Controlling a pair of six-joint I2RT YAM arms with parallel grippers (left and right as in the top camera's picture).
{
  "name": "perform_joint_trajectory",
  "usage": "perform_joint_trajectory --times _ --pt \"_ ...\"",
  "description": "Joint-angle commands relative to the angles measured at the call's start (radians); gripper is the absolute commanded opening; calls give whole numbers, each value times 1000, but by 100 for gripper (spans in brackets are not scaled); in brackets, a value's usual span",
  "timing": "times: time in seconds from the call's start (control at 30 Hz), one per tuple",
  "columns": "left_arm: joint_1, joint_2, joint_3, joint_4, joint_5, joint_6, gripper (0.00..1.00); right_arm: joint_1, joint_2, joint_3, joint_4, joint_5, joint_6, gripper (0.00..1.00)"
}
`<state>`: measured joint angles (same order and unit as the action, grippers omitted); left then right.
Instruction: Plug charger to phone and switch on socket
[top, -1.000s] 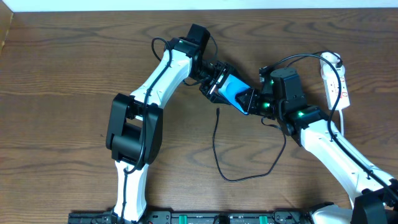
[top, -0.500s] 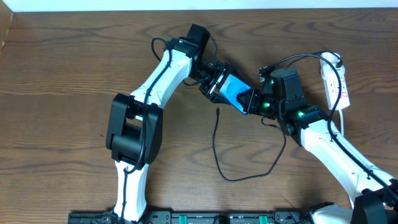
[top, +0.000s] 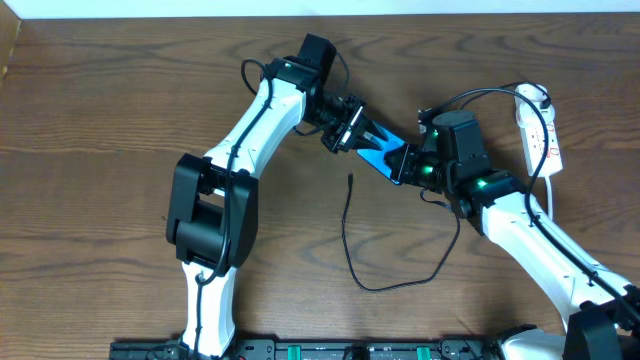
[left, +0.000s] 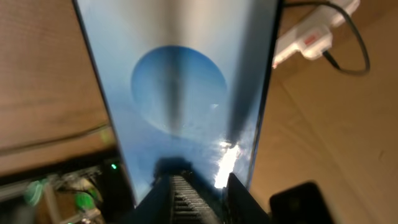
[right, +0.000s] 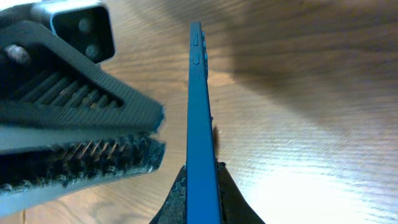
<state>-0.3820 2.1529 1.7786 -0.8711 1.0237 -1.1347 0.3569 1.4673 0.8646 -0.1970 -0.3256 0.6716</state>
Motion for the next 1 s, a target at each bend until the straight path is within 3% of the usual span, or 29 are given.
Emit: perform_joint_trajectory --times 0.0,0.13,0.37,0.5,0.67,0.73,0.97 --pt "32 -24 2 29 70 79 41 -39 -6 22 11 35 -7 1" --pt "61 -27 2 87 175 130 47 -84 -6 22 11 35 16 1" --pt "95 -62 2 208 153 158 48 -171 -7 22 124 -122 241 1" --pt "96 -114 2 245 51 158 49 -199 -7 22 226 -210 399 1" --pt "96 -237 2 252 -193 158 68 -200 -7 22 406 -298 575 1" --pt "96 -278 2 252 -264 158 91 -199 -6 22 465 -325 620 1" --pt "95 -361 2 252 -402 157 96 -192 -7 22 666 -410 805 1"
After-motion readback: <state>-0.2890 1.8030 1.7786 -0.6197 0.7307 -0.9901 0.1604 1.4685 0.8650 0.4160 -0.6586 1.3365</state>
